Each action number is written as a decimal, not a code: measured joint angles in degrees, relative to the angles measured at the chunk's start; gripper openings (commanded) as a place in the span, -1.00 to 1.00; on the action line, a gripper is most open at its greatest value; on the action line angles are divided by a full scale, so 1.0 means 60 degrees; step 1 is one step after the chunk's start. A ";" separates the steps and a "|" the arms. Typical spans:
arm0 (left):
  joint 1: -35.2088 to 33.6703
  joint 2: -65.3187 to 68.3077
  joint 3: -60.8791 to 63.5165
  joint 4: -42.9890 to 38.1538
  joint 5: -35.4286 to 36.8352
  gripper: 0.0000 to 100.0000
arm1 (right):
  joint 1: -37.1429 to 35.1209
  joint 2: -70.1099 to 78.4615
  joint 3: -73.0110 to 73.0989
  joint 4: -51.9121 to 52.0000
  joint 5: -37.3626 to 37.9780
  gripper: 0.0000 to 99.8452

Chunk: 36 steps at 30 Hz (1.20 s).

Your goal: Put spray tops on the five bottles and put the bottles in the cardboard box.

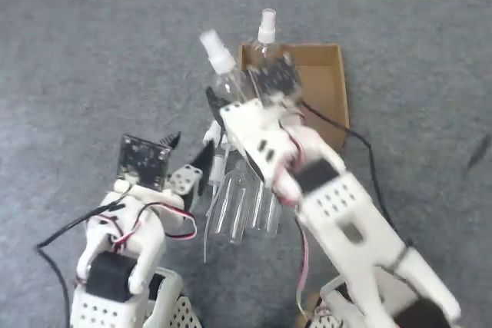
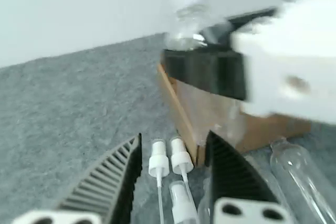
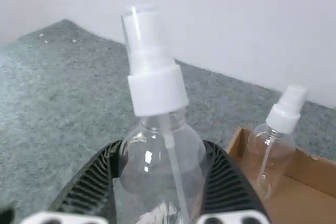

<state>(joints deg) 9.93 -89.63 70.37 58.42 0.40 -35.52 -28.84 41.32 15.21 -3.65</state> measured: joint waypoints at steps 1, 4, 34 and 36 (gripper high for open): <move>0.0117 -0.0029 0.0073 -0.0044 -0.0015 -0.55 | 0.0000 0.0454 -0.0410 0.0220 -0.0015 -0.99; 0.0161 -0.0073 0.0410 -0.0425 -0.0044 -0.54 | 0.0000 0.1363 -0.1597 0.1128 -0.0044 -0.99; 0.0220 -0.0117 0.0982 -0.1172 -0.0059 -0.55 | -0.0498 -0.1788 -0.1158 0.4557 -0.0029 -0.99; 0.0176 -0.0073 0.0996 -0.1172 -0.0059 -0.55 | -0.0264 -0.1788 -0.1158 0.4571 0.0000 -0.99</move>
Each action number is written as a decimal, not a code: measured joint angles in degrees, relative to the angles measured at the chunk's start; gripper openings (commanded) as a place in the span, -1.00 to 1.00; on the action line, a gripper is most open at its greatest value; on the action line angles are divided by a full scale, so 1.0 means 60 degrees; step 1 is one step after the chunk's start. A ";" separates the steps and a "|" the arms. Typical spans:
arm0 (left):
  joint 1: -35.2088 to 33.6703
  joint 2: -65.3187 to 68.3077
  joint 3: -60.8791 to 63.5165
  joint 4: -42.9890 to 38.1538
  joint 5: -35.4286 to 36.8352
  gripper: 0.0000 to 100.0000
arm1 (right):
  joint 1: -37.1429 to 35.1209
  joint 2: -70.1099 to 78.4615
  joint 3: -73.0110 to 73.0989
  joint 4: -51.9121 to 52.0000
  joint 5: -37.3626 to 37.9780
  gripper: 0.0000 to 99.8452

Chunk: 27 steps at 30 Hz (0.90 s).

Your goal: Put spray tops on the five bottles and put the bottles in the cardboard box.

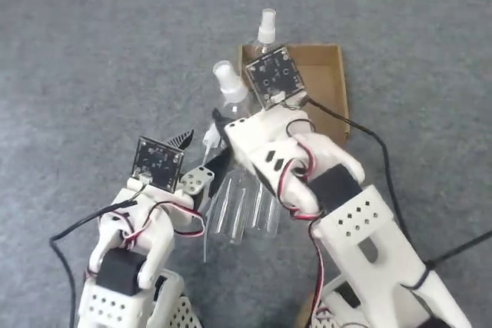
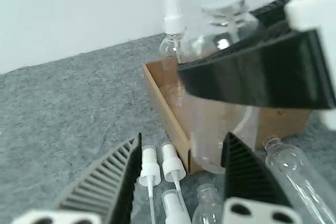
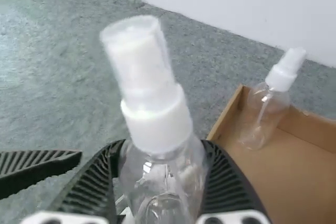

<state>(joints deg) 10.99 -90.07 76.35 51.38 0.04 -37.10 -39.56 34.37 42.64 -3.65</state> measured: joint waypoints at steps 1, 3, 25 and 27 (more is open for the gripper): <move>0.0015 -0.0015 0.0103 0.0000 0.0000 -0.55 | 0.0161 0.0000 0.0000 -0.0059 0.0249 -0.99; 0.0029 -0.0044 0.0234 -0.0029 0.0000 -0.56 | 0.0659 0.0000 0.0000 -0.0454 0.0703 -0.99; 0.0015 -0.0059 0.0659 -0.0513 0.0000 -0.74 | 0.4220 0.7267 -0.2374 -0.5187 0.1407 -0.99; 0.0015 -0.0059 0.0659 -0.0513 0.0000 -0.74 | 0.4220 0.7634 -0.2374 -0.5495 0.1319 -0.99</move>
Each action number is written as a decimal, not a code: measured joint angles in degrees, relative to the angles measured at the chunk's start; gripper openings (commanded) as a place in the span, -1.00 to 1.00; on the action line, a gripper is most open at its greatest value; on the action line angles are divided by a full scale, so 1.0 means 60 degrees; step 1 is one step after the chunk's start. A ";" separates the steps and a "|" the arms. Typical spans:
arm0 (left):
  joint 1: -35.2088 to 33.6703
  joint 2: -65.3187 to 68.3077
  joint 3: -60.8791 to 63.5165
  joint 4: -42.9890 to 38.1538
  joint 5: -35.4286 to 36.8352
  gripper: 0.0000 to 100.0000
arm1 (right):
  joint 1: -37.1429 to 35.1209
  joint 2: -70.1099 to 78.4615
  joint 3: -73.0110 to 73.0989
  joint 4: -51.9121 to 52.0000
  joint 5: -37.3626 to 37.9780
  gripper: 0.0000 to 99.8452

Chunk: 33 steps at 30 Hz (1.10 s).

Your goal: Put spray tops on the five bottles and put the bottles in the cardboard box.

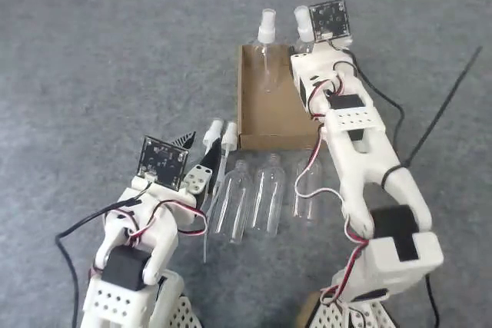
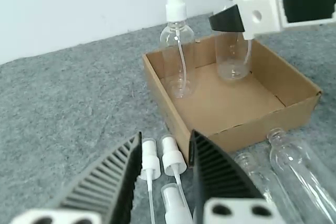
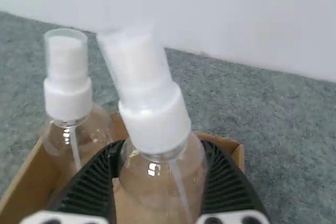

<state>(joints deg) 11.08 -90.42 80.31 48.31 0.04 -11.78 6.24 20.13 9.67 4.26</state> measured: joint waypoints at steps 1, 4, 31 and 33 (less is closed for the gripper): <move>0.0000 0.0000 0.0000 0.0000 0.0000 -0.74 | 0.0015 0.0132 0.0000 -0.0161 -0.0132 -0.99; -0.0015 0.0000 0.0000 0.0000 0.0000 -0.74 | 0.0088 0.0484 0.0000 -0.0703 -0.0352 -0.99; -0.0015 0.0000 0.0000 0.0000 -0.0044 -0.74 | 0.0440 0.2755 -0.1407 -0.1553 -0.0513 -0.99; -0.0015 0.0000 0.0000 0.0000 -0.0044 -0.74 | 0.0440 0.2755 -0.1407 -0.1553 -0.0513 -0.99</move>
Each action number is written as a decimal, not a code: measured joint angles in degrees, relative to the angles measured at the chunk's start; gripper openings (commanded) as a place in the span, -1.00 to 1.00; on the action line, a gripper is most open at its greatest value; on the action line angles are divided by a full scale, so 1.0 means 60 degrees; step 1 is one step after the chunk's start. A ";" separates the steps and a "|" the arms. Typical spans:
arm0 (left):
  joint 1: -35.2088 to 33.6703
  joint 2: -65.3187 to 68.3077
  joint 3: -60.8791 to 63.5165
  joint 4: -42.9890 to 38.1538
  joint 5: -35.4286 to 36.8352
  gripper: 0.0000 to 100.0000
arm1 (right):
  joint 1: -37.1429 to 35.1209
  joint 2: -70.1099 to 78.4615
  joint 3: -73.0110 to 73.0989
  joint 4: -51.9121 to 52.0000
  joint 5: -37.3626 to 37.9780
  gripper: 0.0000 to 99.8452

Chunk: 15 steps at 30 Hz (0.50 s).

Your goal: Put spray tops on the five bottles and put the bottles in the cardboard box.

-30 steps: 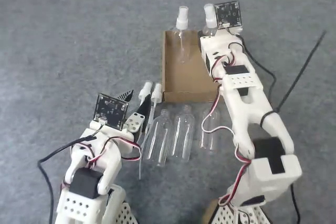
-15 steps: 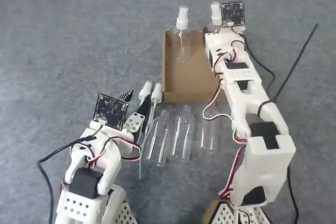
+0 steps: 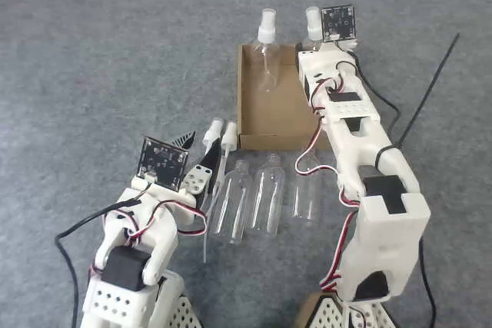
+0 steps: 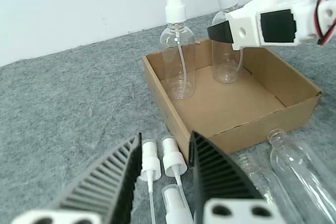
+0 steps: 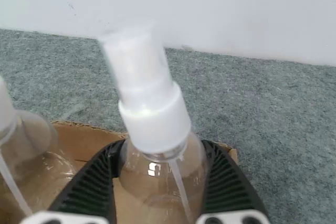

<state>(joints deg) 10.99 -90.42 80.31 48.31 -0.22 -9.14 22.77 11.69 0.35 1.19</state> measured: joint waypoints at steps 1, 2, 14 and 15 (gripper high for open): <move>0.0000 0.0000 0.0000 0.0000 0.0000 -0.74 | 0.0000 0.0000 0.0000 0.0000 0.0000 -0.99; 0.0000 0.0000 0.0000 0.0000 0.0000 -0.74 | 0.0000 0.0000 0.0000 0.0000 0.0000 -0.99; 0.0000 0.0000 0.0000 -0.0029 0.0000 -0.74 | 0.0000 0.0000 0.0000 0.0000 -0.0029 -0.68; 0.0000 0.0000 0.0000 -0.0029 0.0000 -0.74 | 0.0000 0.0000 0.0000 0.0000 -0.0029 -0.66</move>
<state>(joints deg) 10.99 -90.42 80.31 48.13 -0.22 -9.14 22.77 11.69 0.35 1.01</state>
